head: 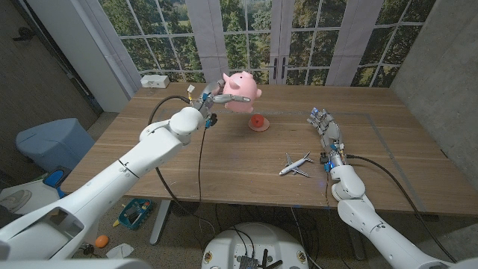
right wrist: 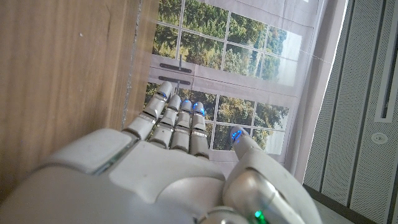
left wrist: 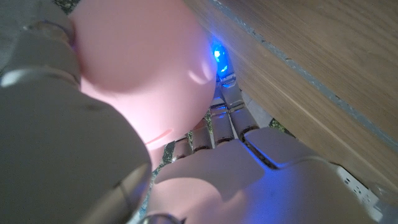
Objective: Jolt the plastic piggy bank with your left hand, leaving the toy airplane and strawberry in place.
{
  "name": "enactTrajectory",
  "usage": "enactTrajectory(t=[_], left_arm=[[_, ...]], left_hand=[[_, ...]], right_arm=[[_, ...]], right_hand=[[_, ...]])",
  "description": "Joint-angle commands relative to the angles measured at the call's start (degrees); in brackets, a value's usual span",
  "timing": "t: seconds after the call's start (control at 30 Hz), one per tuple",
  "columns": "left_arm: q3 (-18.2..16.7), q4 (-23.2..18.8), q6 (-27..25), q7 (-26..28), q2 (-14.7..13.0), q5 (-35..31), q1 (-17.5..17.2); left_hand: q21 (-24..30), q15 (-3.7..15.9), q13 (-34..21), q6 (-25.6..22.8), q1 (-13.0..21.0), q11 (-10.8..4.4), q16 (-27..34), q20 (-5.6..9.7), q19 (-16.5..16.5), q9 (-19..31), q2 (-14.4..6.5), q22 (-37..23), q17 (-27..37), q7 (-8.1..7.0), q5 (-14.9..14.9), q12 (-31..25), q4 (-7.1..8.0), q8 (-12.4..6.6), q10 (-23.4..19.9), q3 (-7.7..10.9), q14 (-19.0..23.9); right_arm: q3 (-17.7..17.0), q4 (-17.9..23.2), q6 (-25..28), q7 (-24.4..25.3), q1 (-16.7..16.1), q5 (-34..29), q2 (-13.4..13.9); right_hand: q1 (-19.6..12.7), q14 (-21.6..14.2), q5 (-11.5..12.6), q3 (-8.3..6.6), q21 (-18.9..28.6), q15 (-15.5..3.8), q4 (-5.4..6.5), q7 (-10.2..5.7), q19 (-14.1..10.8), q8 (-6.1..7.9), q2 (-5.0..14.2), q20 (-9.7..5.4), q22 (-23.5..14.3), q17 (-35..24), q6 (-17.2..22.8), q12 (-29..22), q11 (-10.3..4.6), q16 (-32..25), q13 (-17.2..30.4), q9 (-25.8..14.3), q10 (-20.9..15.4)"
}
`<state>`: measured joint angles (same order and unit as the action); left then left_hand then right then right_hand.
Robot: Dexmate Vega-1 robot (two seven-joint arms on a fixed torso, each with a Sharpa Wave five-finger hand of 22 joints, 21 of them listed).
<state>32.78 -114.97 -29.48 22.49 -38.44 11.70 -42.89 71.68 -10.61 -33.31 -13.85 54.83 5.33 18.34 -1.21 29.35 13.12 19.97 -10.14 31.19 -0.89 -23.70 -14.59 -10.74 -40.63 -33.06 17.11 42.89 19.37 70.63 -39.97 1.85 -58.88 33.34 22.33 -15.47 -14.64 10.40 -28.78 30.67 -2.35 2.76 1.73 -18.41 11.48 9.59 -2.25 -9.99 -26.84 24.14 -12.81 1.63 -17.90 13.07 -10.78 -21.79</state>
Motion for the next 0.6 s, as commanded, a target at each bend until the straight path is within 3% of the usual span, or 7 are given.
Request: enactTrajectory(t=[0.03,0.33,0.6], left_arm=[[7.53,-2.28,-18.84,14.99,5.07,-18.33,2.17],[9.53,1.55,-21.90,22.43,10.29,-27.31,1.69],[8.24,2.53,-21.18,23.49,12.54,-29.51,0.33]], left_hand=[[0.36,24.43,-5.38,-33.08,19.93,-16.21,0.13,9.05,-3.62,3.56,-20.03,-0.13,0.22,-2.97,-0.40,-0.06,0.83,-2.35,-30.27,8.15,24.81],[0.48,24.43,-5.31,-33.49,19.87,-16.24,0.03,9.11,-3.70,3.42,-19.98,-0.14,0.23,-3.19,-0.34,0.07,0.85,-2.31,-30.52,8.12,24.90],[0.55,24.43,-5.32,-33.56,19.83,-16.24,-0.05,9.14,-3.74,3.34,-19.95,-0.15,0.21,-3.16,-0.30,0.10,0.85,-2.23,-30.66,8.11,24.91]], right_arm=[[0.07,-0.38,0.04,-0.19,0.25,0.14,-0.13],[0.07,-0.56,-0.11,-0.23,0.30,0.15,-0.19],[0.01,-0.43,-0.19,-0.24,0.19,0.20,-0.15]], right_hand=[[0.50,0.40,-0.14,-0.23,-0.09,-0.41,-0.42,0.23,-0.55,-0.10,0.86,-0.57,-0.15,-0.03,-0.19,0.16,0.27,-0.46,0.08,-0.23,-0.03],[0.52,0.39,-0.15,-0.23,-0.19,-0.38,-0.43,0.24,-0.55,-0.08,0.86,-0.56,-0.15,-0.02,-0.15,0.17,0.32,-0.46,0.08,-0.23,-0.02],[0.53,0.42,-0.15,-0.23,-0.25,-0.40,-0.43,0.23,-0.59,-0.09,0.86,-0.56,-0.15,-0.01,-0.16,0.20,0.15,-0.45,0.08,-0.23,0.06]])
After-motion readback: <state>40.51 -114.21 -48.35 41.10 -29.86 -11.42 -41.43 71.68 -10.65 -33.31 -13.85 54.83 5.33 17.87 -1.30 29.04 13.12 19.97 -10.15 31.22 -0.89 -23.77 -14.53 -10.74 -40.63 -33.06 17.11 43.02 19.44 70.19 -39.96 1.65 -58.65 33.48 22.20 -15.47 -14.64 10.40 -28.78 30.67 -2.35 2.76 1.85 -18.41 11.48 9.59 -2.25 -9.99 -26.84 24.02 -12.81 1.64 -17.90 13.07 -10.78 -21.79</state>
